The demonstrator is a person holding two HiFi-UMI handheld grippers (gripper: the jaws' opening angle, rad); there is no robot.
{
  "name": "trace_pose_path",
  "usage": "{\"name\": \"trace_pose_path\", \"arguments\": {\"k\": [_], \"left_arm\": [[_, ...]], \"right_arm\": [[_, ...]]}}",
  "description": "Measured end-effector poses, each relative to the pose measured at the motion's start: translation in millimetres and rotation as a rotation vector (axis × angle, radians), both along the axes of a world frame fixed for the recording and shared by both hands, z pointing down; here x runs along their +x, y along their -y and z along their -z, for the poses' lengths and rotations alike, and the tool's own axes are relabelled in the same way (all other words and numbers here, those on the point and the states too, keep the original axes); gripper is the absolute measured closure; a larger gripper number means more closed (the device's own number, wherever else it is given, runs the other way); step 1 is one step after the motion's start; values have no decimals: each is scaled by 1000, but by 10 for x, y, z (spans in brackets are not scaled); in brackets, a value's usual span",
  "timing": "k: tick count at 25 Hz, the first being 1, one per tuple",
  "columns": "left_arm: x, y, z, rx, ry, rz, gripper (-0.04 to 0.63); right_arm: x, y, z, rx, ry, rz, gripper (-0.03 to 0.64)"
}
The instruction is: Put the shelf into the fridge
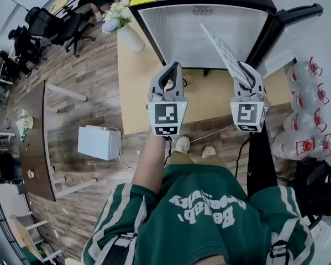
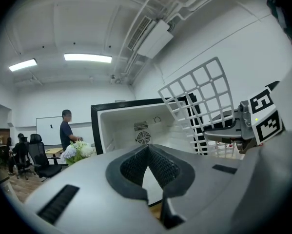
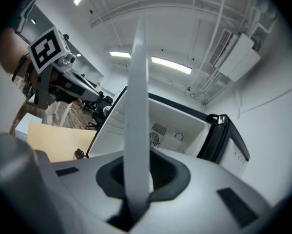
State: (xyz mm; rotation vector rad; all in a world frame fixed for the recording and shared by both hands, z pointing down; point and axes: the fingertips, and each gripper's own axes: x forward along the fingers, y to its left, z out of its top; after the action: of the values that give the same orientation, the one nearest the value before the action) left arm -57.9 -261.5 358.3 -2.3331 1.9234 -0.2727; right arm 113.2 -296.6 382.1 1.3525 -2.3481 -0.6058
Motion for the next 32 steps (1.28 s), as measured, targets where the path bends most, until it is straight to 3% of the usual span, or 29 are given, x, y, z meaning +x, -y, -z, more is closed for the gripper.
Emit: {"name": "trace_pose_path", "arguments": {"k": [12,19,32], "left_arm": [[-558,382,-155,-20,-43,-124,595],[-777,459,-270,-30,-49,-184,595],[-1020,377,-401,-49,-48,-183,595]], "right_arm": [[-654,210,-44,105,-281,-83,577],[-794,265,-90,156,-441,-169,577],[-877,277,-285,293,-733,-264,577]]}}
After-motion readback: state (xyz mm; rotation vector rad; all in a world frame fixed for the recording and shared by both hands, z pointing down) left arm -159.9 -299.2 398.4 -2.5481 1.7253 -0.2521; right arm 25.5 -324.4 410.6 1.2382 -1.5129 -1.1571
